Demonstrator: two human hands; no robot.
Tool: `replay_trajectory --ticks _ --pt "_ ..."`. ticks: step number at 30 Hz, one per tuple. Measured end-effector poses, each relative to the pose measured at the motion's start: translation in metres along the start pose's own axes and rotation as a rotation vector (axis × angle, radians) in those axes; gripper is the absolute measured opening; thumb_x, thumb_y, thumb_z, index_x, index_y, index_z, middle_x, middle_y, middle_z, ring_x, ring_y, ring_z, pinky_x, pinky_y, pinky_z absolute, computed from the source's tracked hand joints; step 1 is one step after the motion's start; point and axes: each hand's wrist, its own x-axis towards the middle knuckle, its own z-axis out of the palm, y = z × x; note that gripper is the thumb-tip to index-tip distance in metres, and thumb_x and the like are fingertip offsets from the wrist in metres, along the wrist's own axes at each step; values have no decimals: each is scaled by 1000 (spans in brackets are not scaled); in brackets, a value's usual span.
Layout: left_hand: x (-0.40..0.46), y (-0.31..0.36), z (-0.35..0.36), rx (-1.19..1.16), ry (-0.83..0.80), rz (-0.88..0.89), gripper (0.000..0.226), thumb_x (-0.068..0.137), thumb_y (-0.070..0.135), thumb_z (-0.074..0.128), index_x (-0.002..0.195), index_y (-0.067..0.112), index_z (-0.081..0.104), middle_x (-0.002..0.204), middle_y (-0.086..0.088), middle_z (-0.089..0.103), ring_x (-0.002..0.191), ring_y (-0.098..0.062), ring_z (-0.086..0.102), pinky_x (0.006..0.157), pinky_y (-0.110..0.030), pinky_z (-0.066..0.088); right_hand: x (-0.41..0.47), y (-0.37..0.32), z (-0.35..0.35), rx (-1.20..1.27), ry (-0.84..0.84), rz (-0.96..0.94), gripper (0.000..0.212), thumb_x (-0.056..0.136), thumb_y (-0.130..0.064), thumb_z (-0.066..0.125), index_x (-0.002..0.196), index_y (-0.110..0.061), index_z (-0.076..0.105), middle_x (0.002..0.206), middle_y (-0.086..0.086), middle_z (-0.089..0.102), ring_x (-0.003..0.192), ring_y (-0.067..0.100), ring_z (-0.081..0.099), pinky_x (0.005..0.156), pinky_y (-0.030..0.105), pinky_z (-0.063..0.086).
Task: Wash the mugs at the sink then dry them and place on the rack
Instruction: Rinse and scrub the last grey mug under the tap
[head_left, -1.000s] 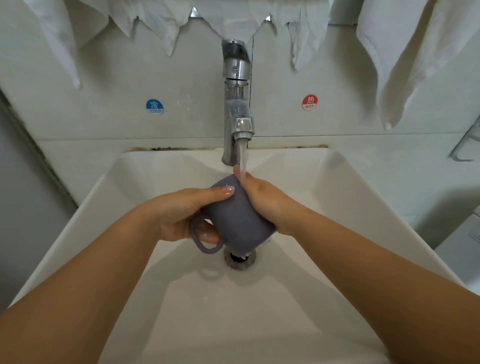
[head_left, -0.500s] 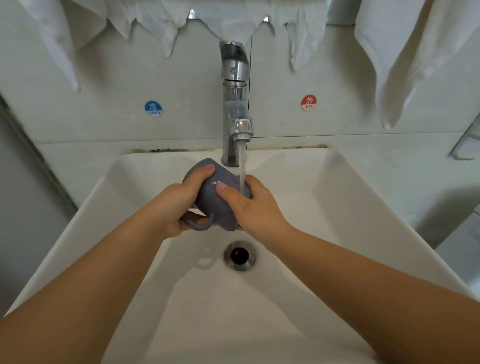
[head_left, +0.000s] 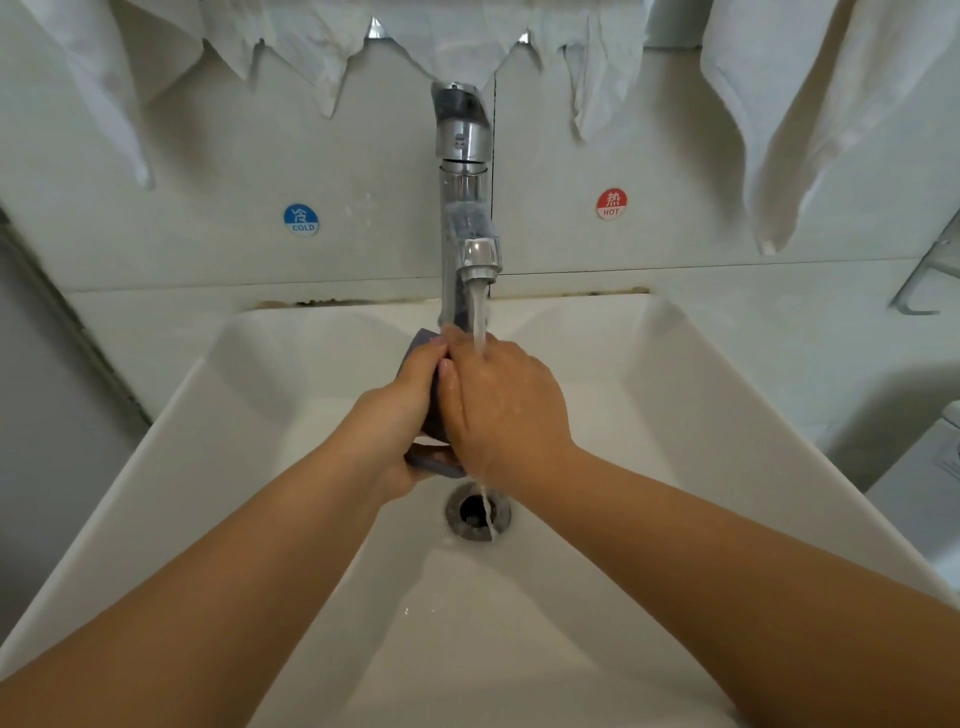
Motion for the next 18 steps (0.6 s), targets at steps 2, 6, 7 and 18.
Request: replay_trajectory --ticks 2,6,7,18 --pt "1 1 -2 11 10 37 56 83 58 61 94 3 62 73 -18 68 50 -25 62 42 -26 46 5 2 -3 56 -36 44 36 100 -32 30 127 -19 50 100 4 61 88 24 61 72 35 49" --pt "3 0 -6 153 106 90 68 81 58 63 109 -3 57 89 -24 70 63 -30 69 56 -28 53 24 16 -12 375 -334 424 27 101 -21 32 97 -9 56 100 13 62 89 28 59 82 40 48" --pt "3 0 -7 175 121 99 68 80 58 64 111 -2 56 90 -21 70 71 -32 71 61 -30 54 24 21 -10 615 -381 586 31 101 -24 32 92 -9 57 99 13 63 90 28 59 84 40 47" --pt "4 4 -12 238 137 330 50 79 39 76 111 8 53 100 -10 68 82 -28 70 53 -32 58 10 20 -12 1367 -487 1124 44 102 -43 34 118 -10 56 96 13 67 87 28 66 69 39 57"
